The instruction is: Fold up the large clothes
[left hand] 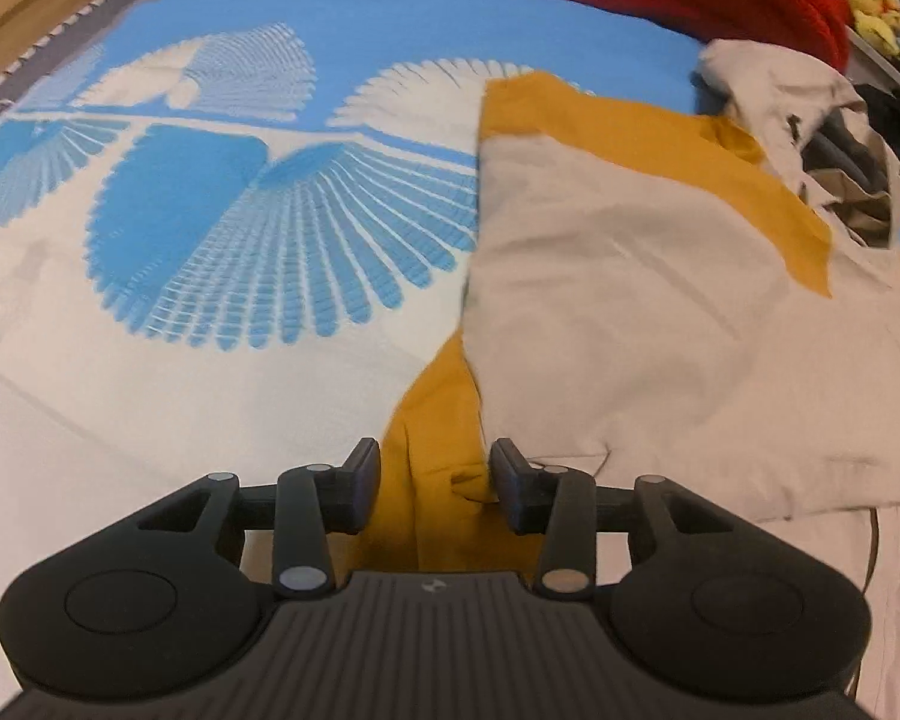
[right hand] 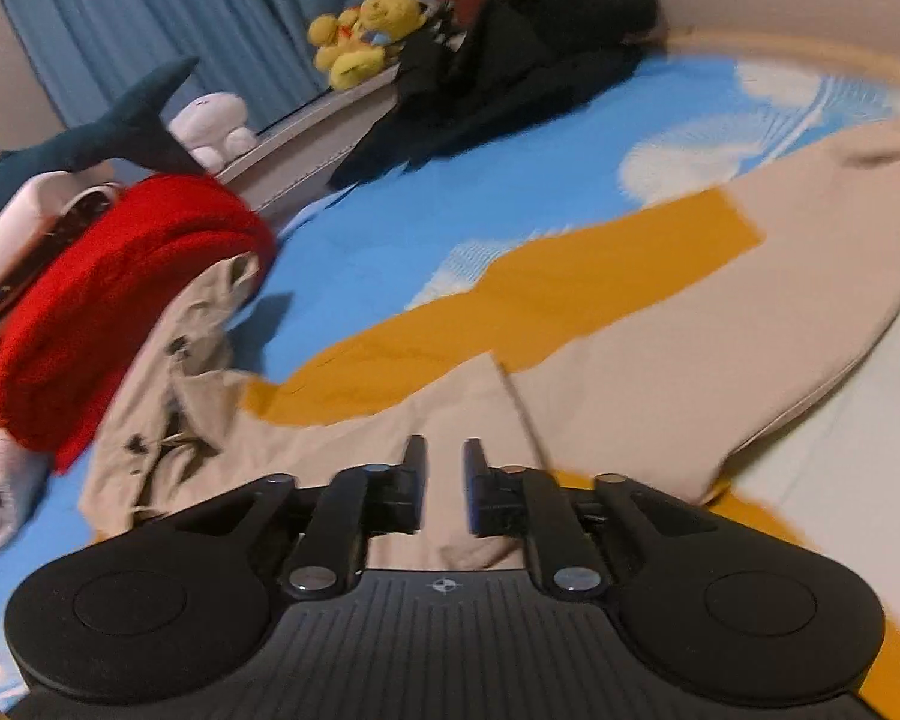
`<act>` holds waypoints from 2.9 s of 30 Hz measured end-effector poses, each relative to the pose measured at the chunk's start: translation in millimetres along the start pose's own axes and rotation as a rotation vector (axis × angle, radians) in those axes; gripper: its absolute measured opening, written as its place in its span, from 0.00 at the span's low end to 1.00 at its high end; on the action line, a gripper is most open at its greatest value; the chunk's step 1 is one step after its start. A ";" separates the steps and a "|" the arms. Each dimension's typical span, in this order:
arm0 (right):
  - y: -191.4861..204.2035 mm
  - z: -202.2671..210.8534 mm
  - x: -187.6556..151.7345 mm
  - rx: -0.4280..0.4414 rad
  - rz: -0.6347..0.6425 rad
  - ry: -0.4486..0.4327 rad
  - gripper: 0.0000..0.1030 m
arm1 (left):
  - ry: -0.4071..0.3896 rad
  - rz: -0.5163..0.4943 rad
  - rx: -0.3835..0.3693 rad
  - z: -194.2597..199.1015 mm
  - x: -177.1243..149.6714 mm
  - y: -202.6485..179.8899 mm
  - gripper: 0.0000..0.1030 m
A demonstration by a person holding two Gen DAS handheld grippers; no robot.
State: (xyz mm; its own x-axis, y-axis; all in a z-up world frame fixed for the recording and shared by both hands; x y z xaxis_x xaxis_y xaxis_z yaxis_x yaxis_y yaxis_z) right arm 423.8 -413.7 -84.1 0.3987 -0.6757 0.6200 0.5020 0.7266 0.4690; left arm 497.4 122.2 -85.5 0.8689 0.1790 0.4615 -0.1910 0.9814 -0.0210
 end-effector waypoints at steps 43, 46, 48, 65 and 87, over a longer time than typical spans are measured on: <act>0.8 -30.8 -13.3 -0.035 0.092 0.215 0.24 | -0.096 -0.052 -0.084 25.1 5.8 -28.2 0.44; 11.6 -17.1 -6.4 -0.042 0.113 0.166 0.24 | -0.062 -0.043 -0.070 22.9 3.6 -30.1 0.44; 12.7 -5.5 0.6 -0.029 0.099 0.150 0.24 | -0.073 -0.049 -0.062 28.9 3.7 -32.5 0.44; -15.0 125.3 58.6 -0.021 0.289 -0.162 0.29 | -0.289 -0.249 -0.207 126.4 -51.3 -109.4 0.46; -189.7 142.0 131.9 -0.165 0.059 -0.233 0.20 | -0.293 -0.319 -0.235 114.8 -66.4 -153.0 0.46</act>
State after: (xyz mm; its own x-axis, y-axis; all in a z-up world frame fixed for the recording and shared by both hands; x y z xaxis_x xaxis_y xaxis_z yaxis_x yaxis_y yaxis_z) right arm 272.2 -623.1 -2.0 0.2536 -0.5722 0.7799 0.6091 0.7208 0.3308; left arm 416.5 -47.9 -11.1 0.6958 -0.1270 0.7069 0.2014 0.9793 -0.0222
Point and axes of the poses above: each gripper's, at about its wrist camera, not at the fingertips, and z roughly against the way its jaws point, y to its left, x to its top, the point moved 1 cm from there along -z, roughly the way its jaws point, and after that the axes turned 1 degree about -y, right-handed, at the moved point
